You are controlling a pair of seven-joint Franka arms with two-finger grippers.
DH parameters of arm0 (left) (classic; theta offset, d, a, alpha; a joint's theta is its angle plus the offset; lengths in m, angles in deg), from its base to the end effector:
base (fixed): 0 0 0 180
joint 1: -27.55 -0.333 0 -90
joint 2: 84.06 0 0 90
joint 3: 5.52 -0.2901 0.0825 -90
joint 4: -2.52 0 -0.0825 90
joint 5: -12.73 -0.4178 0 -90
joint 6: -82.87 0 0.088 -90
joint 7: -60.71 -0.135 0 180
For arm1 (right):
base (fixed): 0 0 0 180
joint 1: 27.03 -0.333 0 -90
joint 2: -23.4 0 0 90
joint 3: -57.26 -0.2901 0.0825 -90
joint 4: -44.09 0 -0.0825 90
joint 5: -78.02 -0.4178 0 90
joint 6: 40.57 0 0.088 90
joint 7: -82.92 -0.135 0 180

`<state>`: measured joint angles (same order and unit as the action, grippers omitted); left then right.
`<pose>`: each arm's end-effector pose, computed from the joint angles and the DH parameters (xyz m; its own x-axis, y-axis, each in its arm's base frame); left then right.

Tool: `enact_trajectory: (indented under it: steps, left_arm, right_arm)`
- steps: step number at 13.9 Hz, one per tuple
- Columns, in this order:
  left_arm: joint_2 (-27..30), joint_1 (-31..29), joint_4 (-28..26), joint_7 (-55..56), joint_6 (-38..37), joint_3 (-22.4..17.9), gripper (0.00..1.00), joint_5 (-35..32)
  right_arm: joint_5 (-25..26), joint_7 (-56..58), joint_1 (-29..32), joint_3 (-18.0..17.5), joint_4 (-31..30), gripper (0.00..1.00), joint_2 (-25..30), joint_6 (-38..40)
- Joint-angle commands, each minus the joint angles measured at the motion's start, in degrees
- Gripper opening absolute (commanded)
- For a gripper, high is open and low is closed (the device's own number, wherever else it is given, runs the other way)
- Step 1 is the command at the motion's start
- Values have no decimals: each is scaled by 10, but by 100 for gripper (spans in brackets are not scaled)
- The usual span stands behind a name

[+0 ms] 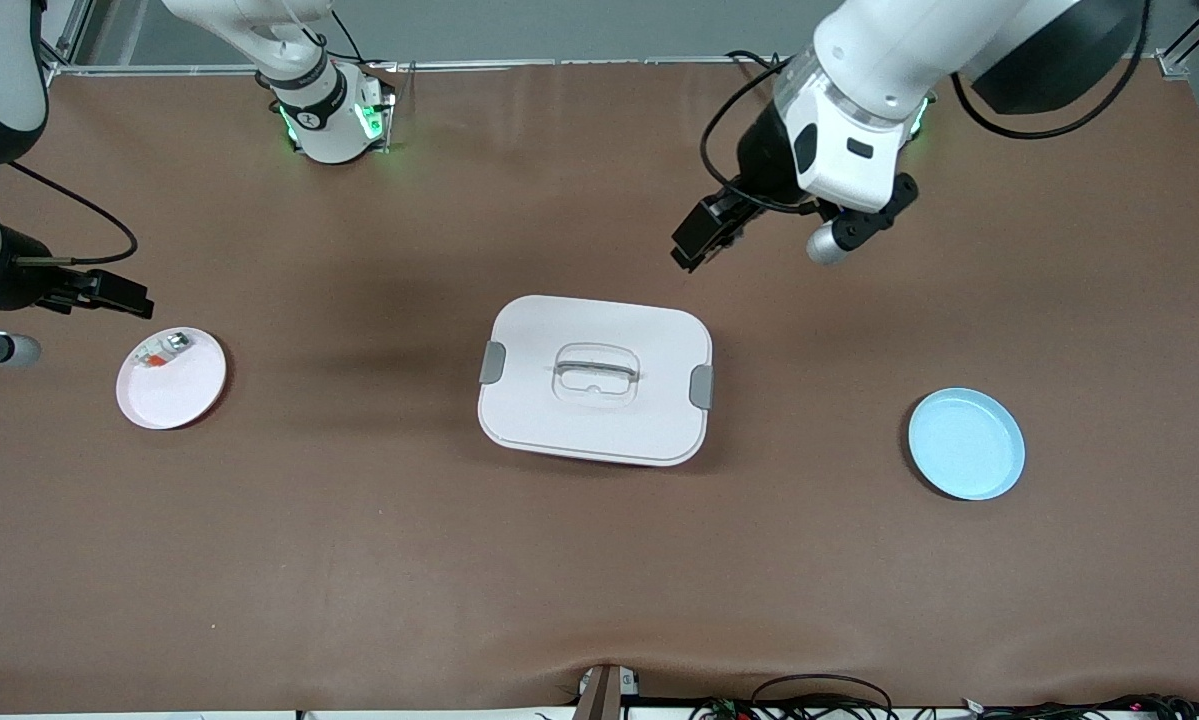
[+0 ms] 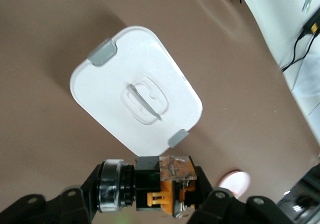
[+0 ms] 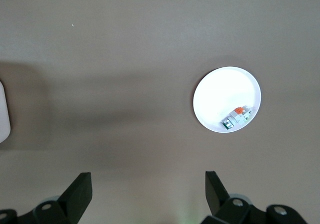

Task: Transfer orange switch to right arm and place
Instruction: 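Carry the switch over the box while the right gripper reaches toward it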

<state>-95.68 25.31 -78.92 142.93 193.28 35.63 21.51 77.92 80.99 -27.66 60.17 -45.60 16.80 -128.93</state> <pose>0.5405 -0.4018 0.5922 0.6968 0.6777 -0.2349 0.7093 -0.6025 0.3658 0.6077 -0.0228 0.5022 0.9878 -0.0735 -0.1376 -0.0729 -0.9973 0.0087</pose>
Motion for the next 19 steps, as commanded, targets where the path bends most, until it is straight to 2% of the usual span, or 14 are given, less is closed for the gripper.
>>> enact_trajectory:
  steps: [1, 3, 5, 7, 10, 13, 15, 17, 19]
  left_arm:
    - [-20, 16, 11, 87, 52, 4, 21, 7]
    - [-29, 24, 10, 115, 101, 5, 21, 13]
    - [-42, 35, 9, 175, 152, 5, 21, 39]
    - [-55, 55, 8, 217, 204, 5, 21, 35]
    - [-90, 82, 8, 266, 245, 4, 21, 34]
    - [-126, 109, 8, 320, 299, 3, 21, 34]
    - [-148, 125, 9, 348, 325, 2, 21, 32]
    - [-166, 135, 10, 376, 340, 2, 21, 33]
    - [-173, 145, 10, 381, 343, 1, 21, 33]
  right_arm:
    - [-49, 2, 2, -4, 3, 100, 3, 1]
    - [-106, 3, 2, -4, 1, 100, 6, 3]
    - [-187, 6, 1, -4, -4, 100, 10, 1]
    - [-240, 7, -5, -6, -4, 100, 10, -14]
    - [-276, 6, -47, -7, -8, 100, 21, -35]
    - [-338, 6, -64, -8, -41, 100, 47, -76]
    - [-350, 4, -100, -8, -56, 100, 63, -109]
    - [-421, 6, -104, -7, -89, 100, 79, -139]
    - [-438, 5, -127, -8, -115, 100, 94, -175]
